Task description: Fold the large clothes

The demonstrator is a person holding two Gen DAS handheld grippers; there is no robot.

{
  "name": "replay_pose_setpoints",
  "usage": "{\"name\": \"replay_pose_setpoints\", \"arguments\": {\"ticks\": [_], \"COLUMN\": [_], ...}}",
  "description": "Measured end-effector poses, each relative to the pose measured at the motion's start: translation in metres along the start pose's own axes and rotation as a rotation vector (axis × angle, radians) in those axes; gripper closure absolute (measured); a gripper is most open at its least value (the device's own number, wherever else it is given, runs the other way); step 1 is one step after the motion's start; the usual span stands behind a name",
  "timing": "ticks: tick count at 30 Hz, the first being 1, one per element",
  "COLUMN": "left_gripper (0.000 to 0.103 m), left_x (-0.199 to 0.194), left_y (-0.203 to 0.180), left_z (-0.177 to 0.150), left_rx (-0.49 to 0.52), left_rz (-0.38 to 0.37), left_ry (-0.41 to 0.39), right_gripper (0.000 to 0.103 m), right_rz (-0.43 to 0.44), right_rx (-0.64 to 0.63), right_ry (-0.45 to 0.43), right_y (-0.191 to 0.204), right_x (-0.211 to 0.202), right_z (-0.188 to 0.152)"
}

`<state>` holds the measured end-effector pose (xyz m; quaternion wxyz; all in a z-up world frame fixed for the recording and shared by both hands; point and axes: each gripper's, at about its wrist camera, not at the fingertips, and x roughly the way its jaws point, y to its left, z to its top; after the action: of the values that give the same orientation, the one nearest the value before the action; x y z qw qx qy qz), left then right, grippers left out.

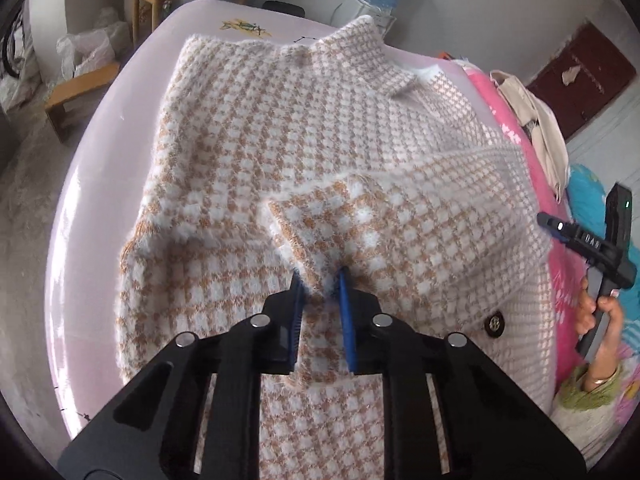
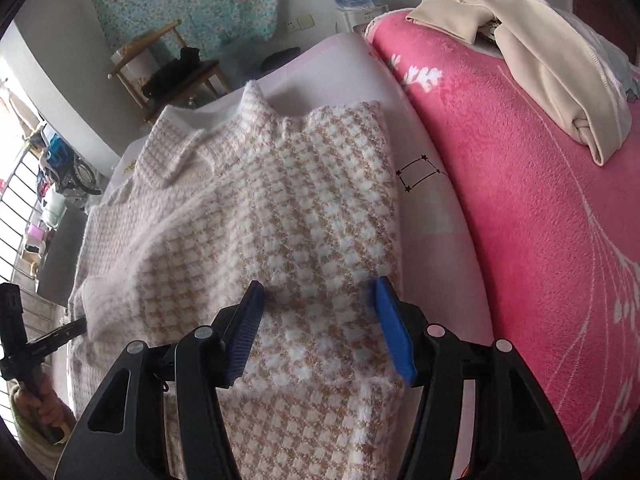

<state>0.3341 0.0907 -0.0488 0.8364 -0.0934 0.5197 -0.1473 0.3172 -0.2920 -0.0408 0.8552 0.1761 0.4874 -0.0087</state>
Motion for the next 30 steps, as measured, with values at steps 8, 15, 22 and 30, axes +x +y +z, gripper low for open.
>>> {"name": "replay_pose_setpoints", "arguments": {"ticks": [8, 15, 22, 30], "left_gripper": [0.072, 0.063, 0.093, 0.093], "left_x": [-0.01, 0.004, -0.019, -0.083], "left_y": [0.011, 0.024, -0.011, -0.063], "left_z": [-0.005, 0.0, 0.007, 0.081], "left_rx": [-0.023, -0.133, 0.0, 0.238], "left_rz": [-0.028, -0.084, -0.052, -0.001], "left_ry": [0.02, 0.002, -0.06, -0.383], "right_gripper": [0.046, 0.046, 0.046, 0.046], "right_rz": [0.002, 0.0, -0.007, -0.004], "right_rx": [0.041, 0.064, 0.058, 0.08], "right_ry": [0.011, 0.021, 0.013, -0.01], "right_y": [-0.016, -0.022, -0.023, -0.025], "right_x": [-0.005, -0.002, -0.004, -0.008], "right_z": [0.002, -0.002, 0.0, 0.002]}}
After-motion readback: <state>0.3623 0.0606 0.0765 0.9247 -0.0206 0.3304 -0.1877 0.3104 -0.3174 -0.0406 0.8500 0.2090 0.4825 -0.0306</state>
